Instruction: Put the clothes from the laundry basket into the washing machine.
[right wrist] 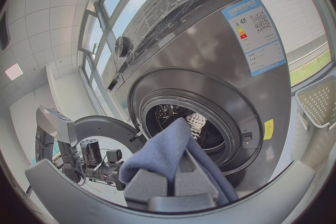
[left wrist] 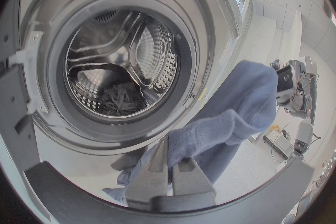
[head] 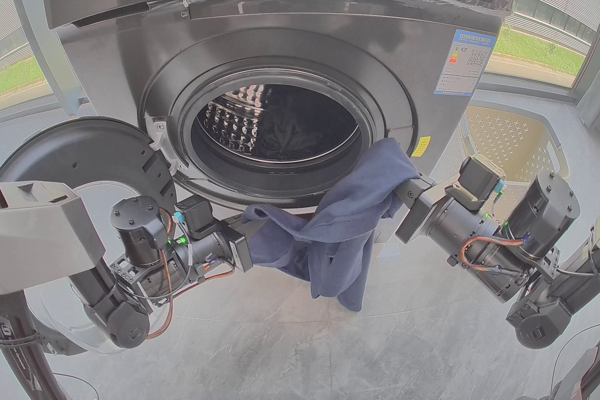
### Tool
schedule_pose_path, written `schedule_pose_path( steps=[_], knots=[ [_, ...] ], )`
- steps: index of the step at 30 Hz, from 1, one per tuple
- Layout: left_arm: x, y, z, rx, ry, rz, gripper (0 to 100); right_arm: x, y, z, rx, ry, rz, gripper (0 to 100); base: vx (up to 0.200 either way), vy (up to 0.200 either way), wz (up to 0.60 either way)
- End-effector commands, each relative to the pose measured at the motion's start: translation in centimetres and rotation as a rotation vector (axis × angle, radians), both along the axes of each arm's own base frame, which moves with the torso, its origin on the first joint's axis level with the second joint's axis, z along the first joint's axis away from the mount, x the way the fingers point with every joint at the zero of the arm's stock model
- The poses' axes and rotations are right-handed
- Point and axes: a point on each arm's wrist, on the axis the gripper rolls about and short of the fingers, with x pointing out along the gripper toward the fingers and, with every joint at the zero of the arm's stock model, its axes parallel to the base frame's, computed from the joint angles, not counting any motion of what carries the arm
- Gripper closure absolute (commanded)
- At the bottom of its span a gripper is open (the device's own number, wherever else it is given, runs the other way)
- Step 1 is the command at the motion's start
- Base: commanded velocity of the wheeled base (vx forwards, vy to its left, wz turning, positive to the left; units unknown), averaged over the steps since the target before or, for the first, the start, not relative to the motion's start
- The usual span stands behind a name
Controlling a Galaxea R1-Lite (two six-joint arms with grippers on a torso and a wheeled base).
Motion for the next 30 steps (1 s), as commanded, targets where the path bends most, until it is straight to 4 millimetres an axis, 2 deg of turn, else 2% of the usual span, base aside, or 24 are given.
schedule_pose_path(
  steps=[1, 3, 5, 7, 12, 22, 30],
  knots=[
    [-0.5, 1.5, 2.6, -0.04, -0.068, 0.044, 100, 0.0, -0.1, -0.4, -0.009, 0.012, -0.004, 100, 0.0, 0.0, 0.0],
    [-1.1, 3.2, 5.5, -0.087, -0.148, 0.095, 100, 0.2, -0.3, -0.6, -0.014, 0.019, -0.014, 100, 0.0, 0.0, 0.0],
    [-1.7, 4.4, 7.1, -0.126, -0.186, 0.125, 100, 0.4, -0.5, -1.0, -0.023, 0.03, -0.022, 100, 0.0, 0.0, 0.0],
    [-2.4, 5.2, 8.5, -0.172, -0.205, 0.138, 100, 0.6, -0.5, -1.1, -0.026, 0.034, -0.028, 100, 0.0, 0.0, 0.0],
    [-3.1, 5.9, 10.1, -0.203, -0.257, 0.153, 100, 1.1, -0.9, -1.2, -0.025, 0.039, -0.08, 100, 0.0, 0.0, 0.0],
    [-3.4, 5.6, 10.4, -0.216, -0.266, 0.176, 100, 1.6, -1.2, -1.5, -0.034, 0.046, -0.117, 100, 0.0, 0.0, 0.0],
    [-3.5, 5.1, 10.0, -0.187, -0.271, 0.164, 100, 1.8, -1.0, -0.5, -0.005, 0.014, -0.123, 100, 0.0, 0.0, 0.0]
  ],
)
